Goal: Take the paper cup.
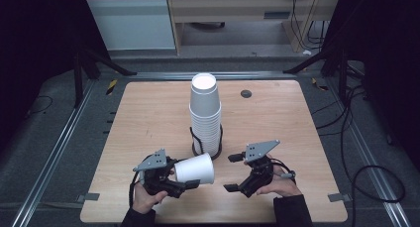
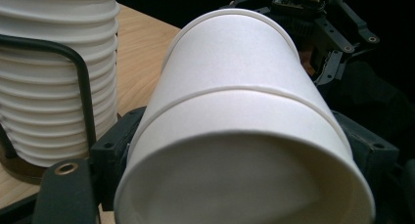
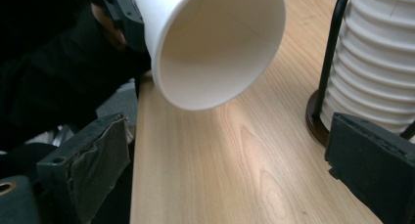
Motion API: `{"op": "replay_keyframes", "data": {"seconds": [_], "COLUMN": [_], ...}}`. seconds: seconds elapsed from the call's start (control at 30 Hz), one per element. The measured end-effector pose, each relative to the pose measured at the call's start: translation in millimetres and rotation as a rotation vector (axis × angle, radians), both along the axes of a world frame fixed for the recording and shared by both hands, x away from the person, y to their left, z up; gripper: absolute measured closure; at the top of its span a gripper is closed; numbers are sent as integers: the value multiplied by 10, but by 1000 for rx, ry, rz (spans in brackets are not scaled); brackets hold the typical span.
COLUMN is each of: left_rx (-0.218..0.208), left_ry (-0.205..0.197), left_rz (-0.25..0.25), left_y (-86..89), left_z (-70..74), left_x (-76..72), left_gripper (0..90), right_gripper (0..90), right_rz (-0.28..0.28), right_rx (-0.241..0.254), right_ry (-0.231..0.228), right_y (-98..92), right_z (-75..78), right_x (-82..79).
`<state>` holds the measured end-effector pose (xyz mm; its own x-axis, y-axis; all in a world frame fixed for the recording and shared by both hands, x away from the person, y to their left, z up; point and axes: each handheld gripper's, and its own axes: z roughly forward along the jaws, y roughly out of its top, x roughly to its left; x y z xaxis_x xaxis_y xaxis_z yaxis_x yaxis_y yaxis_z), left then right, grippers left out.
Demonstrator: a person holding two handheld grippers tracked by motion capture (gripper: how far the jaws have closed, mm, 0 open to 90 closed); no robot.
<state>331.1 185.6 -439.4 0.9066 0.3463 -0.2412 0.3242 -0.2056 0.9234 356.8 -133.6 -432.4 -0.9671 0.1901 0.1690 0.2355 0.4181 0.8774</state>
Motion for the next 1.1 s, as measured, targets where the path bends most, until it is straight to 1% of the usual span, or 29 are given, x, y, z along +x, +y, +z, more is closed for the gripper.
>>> {"op": "replay_keyframes", "data": {"seconds": [0.1, 0.17, 0.2, 0.23, 0.3, 0.43, 0.57, 0.63, 0.73, 0.83, 1.03, 1.07, 1.1], "left_rx": [-40, -69, -75, -67, -56, -49, -38, -40, -45, -37, -20, -19, -27], "left_ry": [-12, -13, -13, -14, -16, -14, -15, -12, -10, -12, -15, -16, -14], "left_rz": [10, -4, -4, -8, -12, -28, -44, -54, -74, -91, -125, -134, -141], "left_y": [2, -1, -10, -23, -50, -98, -155, -178, -206, -235, -294, -302, -305], "left_z": [-17, -30, -35, -39, -45, -59, -74, -79, -75, -64, -41, -37, -35], "left_x": [-10, -10, -11, -10, -8, -1, 8, 12, 19, 28, 34, 33, 33], "left_gripper": [188, 187, 187, 187, 187, 187, 187, 188, 188, 188, 188, 188, 188], "right_gripper": [26, 26, 26, 26, 26, 27, 29, 30, 30, 31, 34, 34, 35], "right_rz": [-1, -1, 0, -4, -3, -1, 22, 30, 29, 31, 46, 48, 48], "right_rx": [38, 67, 78, 91, 95, 98, 115, 129, 128, 117, 113, 111, 107], "right_ry": [3, 10, 11, 13, 15, 18, 24, 29, 31, 34, 45, 46, 46], "right_y": [-26, -38, -47, -58, -58, -44, -16, -3, 4, 19, 60, 62, 63], "right_z": [-3, -7, -9, -17, -24, -54, -79, -83, -90, -112, -141, -143, -147], "right_x": [-12, -17, -20, -24, -24, -29, -40, -48, -48, -45, -44, -44, -42]}}
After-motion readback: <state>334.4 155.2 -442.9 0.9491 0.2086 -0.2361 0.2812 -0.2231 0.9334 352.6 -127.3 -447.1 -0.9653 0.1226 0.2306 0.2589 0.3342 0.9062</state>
